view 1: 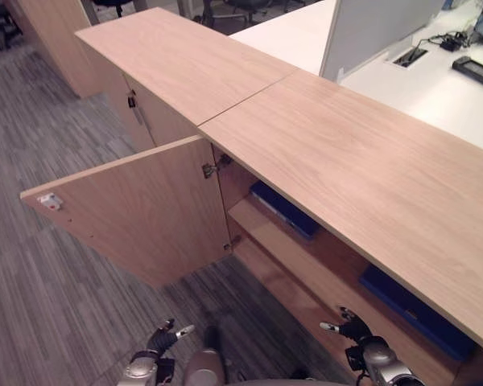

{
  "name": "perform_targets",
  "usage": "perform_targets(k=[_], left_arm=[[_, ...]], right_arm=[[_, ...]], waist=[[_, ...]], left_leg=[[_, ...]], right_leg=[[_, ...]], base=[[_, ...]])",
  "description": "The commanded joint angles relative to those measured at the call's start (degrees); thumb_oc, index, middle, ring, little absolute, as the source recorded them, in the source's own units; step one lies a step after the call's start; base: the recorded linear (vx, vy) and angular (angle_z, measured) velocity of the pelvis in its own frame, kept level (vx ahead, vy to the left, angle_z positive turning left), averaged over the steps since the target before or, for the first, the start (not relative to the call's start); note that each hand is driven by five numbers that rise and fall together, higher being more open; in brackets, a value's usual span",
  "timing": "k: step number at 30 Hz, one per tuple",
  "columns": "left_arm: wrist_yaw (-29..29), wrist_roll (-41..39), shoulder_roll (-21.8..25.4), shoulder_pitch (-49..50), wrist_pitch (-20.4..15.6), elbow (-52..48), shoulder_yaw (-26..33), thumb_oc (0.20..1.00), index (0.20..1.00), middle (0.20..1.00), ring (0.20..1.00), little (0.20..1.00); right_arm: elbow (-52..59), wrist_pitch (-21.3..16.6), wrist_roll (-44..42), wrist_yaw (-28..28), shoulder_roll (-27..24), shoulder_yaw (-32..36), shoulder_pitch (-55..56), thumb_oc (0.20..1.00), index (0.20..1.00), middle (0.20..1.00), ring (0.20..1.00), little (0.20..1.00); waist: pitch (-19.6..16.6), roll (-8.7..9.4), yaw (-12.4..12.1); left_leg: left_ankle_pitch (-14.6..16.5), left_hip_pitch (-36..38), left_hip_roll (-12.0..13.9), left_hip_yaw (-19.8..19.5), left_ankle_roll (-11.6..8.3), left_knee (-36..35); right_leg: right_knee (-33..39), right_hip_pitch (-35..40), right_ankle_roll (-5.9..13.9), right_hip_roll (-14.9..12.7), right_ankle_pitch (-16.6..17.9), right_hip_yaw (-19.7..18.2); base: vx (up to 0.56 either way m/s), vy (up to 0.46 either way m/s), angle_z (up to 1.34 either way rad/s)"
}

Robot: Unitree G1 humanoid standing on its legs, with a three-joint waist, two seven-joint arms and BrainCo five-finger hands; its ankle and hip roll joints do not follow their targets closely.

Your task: Put the empty folder in the office cabinet

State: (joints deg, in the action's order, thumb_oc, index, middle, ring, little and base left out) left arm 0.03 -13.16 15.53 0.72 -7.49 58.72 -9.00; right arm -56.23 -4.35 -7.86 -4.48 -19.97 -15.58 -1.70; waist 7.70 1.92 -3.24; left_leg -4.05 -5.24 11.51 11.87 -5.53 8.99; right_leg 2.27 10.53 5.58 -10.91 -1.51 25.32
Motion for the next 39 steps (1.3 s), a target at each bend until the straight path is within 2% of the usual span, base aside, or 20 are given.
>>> perform_targets(k=[1, 2, 4, 5, 10, 12, 13, 14, 15, 16, 18, 19, 20, 21, 22, 26, 31, 39], left_arm=[[0.64, -0.75, 2.01, -2.72, -1.84, -0.44, 0.61, 1.0, 1.0, 1.0, 1.0, 1.0], [0.71, -0.46, 2.25, -3.09, -1.8, -0.4, 0.6, 1.0, 1.0, 1.0, 1.0, 1.0], [0.66, -0.32, 2.41, -3.45, -1.81, -0.2, 0.45, 1.0, 1.0, 1.0, 1.0, 1.0], [0.59, 0.23, 2.88, -4.21, -1.77, 0.17, 0.02, 1.0, 1.0, 1.0, 1.0, 1.0], [0.73, 1.32, 3.83, -5.45, -1.55, 1.16, -0.42, 1.0, 1.0, 1.0, 1.0, 1.0], [0.85, 1.6, 4.65, -5.91, -1.56, 1.18, -0.35, 1.0, 1.0, 1.0, 1.0, 1.0], [0.99, 1.94, 5.08, -6.03, -1.53, 1.35, -0.35, 1.0, 1.0, 1.0, 1.0, 1.0], [0.99, 1.94, 5.09, -6.07, -1.52, 1.35, -0.34, 1.0, 1.0, 1.0, 1.0, 1.0], [1.22, 1.89, 5.26, -6.5, -1.59, 1.49, -0.54, 1.0, 1.0, 1.0, 1.0, 1.0], [1.22, 1.71, 5.19, -6.77, -1.56, 1.58, -0.53, 1.0, 1.0, 1.0, 1.0, 1.0], [1.19, 1.52, 4.86, -7.07, -1.74, 1.57, -0.78, 1.0, 1.0, 1.0, 1.0, 1.0], [1.16, 1.39, 4.54, -7.69, -1.9, 2.06, -1.34, 1.0, 1.0, 1.0, 1.0, 1.0], [1.06, 1.47, 4.52, -7.99, -1.97, 2.29, -1.64, 1.0, 1.0, 1.0, 1.0, 1.0], [1.38, 1.47, 4.51, -8.81, -1.97, 3.05, -2.34, 1.0, 1.0, 1.0, 1.0, 1.0], [1.22, 1.79, 4.26, -8.79, -1.99, 3.26, -2.45, 1.0, 1.0, 1.0, 1.0, 1.0], [1.2, 1.6, 3.23, -7.82, -2.4, 4.16, -1.83, 1.0, 1.0, 1.0, 1.0, 1.0], [1.48, 1.86, 2.34, -7.06, -2.62, 3.29, -2.19, 1.0, 1.0, 1.0, 1.0, 1.0], [2.33, 0.18, 1.46, -6.14, -3.48, -0.83, -1.36, 1.0, 1.0, 1.0, 1.0, 1.0]], right_arm=[[0.3, -1.21, -0.5, 0.12, 1.01, 0.25, -2.86, 1.0, 1.0, 1.0, 1.0, 1.0], [-0.44, -1.05, -1.0, 0.01, 1.88, 0.38, -3.08, 1.0, 1.0, 1.0, 1.0, 1.0], [-1.16, -0.96, -1.3, -0.1, 2.37, 0.57, -3.41, 1.0, 1.0, 1.0, 1.0, 1.0], [-2.21, -0.87, -2.01, -0.26, 3.63, 0.78, -4.25, 1.0, 1.0, 1.0, 1.0, 1.0], [-2.69, -0.78, -3.16, -0.36, 5.72, 0.58, -5.21, 1.0, 1.0, 1.0, 1.0, 1.0], [-2.56, -0.84, -3.4, -0.31, 6.5, 0.33, -5.81, 1.0, 1.0, 1.0, 1.0, 1.0], [-2.17, -0.62, -3.66, 0.11, 7.23, 0.11, -6.04, 1.0, 1.0, 1.0, 1.0, 1.0], [-2.18, -0.62, -3.66, 0.11, 7.23, 0.13, -6.07, 1.0, 1.0, 1.0, 1.0, 1.0], [-2.27, -0.7, -3.6, 0.07, 7.26, 0.02, -6.32, 1.0, 1.0, 1.0, 1.0, 1.0], [-2.04, -0.67, -3.61, 0.06, 7.35, 0.04, -6.34, 1.0, 1.0, 1.0, 1.0, 1.0], [-1.67, -0.8, -3.86, 0.0, 7.45, 0.16, -5.75, 1.0, 1.0, 1.0, 1.0, 1.0], [-1.67, -1.05, -4.42, -0.18, 7.22, 0.15, -5.2, 1.0, 1.0, 1.0, 1.0, 1.0], [-1.78, -1.16, -4.67, -0.27, 6.99, 0.15, -4.85, 1.0, 1.0, 1.0, 1.0, 1.0], [-2.54, -1.41, -5.47, -0.43, 6.62, 0.05, -4.32, 1.0, 1.0, 1.0, 1.0, 1.0], [-2.96, -1.33, -5.53, -0.45, 6.63, 0.18, -4.2, 1.0, 1.0, 1.0, 1.0, 1.0], [-5.53, -1.62, -5.84, 0.18, 6.53, 0.73, -2.61, 1.0, 1.0, 1.0, 1.0, 1.0], [-6.69, -1.63, -5.52, 0.25, 6.11, 0.9, -1.33, 1.0, 1.0, 1.0, 1.0, 1.0], [-8.18, -1.42, -3.94, 0.39, 5.11, 1.13, 0.36, 1.0, 1.0, 1.0, 1.0, 1.0]], waist=[[-1.86, -1.45, -0.62], [-2.18, -1.04, -1.28], [-2.3, -0.71, -1.53], [-2.71, 0.11, -2.15], [-2.79, 1.4, -3.37], [-2.35, 1.72, -3.8], [-1.29, 1.96, -3.56], [-1.42, 1.98, -3.58], [-0.79, 1.65, -3.26], [-0.52, 1.14, -3.17], [-0.3, -0.05, -2.2], [-0.31, -0.65, -0.98], [-0.66, -0.64, -0.56], [-0.83, 0.08, 0.37], [-0.93, 0.33, 0.57], [-2.52, 1.02, 0.46], [-3.45, 1.11, 0.35], [-4.89, 0.1, -0.03]], left_leg=[[2.9, 2.3, -0.1, -1.63, -2.14, -3.95], [3.38, 2.85, -1.45, -2.52, -1.47, -5.53], [3.45, 2.82, -2.08, -2.99, -1.17, -6.04], [3.57, 2.42, -3.57, -3.67, -0.17, -6.94], [4.37, 2.23, -5.85, -4.47, 1.57, -7.97], [4.96, 2.5, -6.74, -4.58, 2.79, -8.18], [5.4, 4.09, -7.79, -4.77, 3.84, -8.81], [5.23, 3.84, -7.79, -4.74, 3.88, -8.81], [5.09, 4.0, -8.04, -4.94, 4.19, -8.92], [4.92, 4.21, -8.11, -5.22, 4.5, -9.36], [4.65, 5.26, -8.16, -6.31, 4.81, -10.56], [4.5, 6.55, -8.82, -8.24, 4.85, -11.96], [4.36, 6.43, -9.25, -8.9, 4.82, -12.26], [4.56, 6.92, -10.48, -10.2, 4.73, -12.89], [4.72, 7.17, -11.08, -11.35, 4.81, -13.15], [5.4, 8.2, -11.58, -12.02, 4.81, -13.77], [5.87, 9.03, -11.39, -13.07, 4.45, -13.99], [6.36, 10.1, -10.86, -14.17, 3.4, -13.99]], right_leg=[[-1.67, -5.14, 1.71, 0.8, -0.51, -4.13], [-2.01, -5.05, 2.16, 0.21, -0.18, -3.94], [-2.31, -5.21, 2.32, -0.15, -0.07, -3.89], [-3.07, -5.91, 2.89, -1.1, 0.42, -3.99], [-6.08, -7.15, 4.19, -2.77, 0.82, -4.24], [-11.1, -9.02, 5.13, -4.09, 1.1, -4.95], [-17.02, -11.57, 6.59, -5.76, 4.88, -6.97], [-16.85, -11.76, 6.57, -5.74, 5.12, -6.98], [-19.24, -12.93, 7.48, -5.93, 7.72, -7.78], [-21.49, -14.2, 7.87, -5.7, 8.49, -9.03], [-23.51, -16.39, 7.62, -3.51, 7.31, -11.85], [-21.01, -16.75, 5.92, 0.09, 2.41, -14.16], [-17.91, -16.61, 5.15, 1.78, 0.72, -15.15], [-11.31, -16.17, 4.13, 3.82, 0.36, -17.37], [-9.11, -15.4, 4.19, 4.51, 0.59, -18.62], [-5.34, -13.16, 3.91, 5.0, 1.91, -21.21], [-2.18, -10.28, 3.73, 4.56, 2.24, -20.56], [2.48, -6.64, 3.61, 4.18, 2.68, -19.08]], base=[[0.06, 0.148, 0.55], [0.05, 0.152, 0.52], [0.06, 0.164, 0.3], [0.09, 0.209, 0.46], [0.04, 0.14, 0.18], [0.06, 0.212, 0.11], [0.05, 0.19, 0.06], [0.04, 0.168, 0.0], [0.0, 0.106, 0.02], [0.02, 0.159, 0.02], [0.1, 0.16, 0.28], [0.17, 0.125, 0.52], [0.24, 0.065, 0.65], [0.15, 0.005, 0.72], [0.12, -0.012, 0.68], [0.12, -0.027, 0.63], [0.09, -0.046, 0.03], [0.04, -0.041, 0.12]])
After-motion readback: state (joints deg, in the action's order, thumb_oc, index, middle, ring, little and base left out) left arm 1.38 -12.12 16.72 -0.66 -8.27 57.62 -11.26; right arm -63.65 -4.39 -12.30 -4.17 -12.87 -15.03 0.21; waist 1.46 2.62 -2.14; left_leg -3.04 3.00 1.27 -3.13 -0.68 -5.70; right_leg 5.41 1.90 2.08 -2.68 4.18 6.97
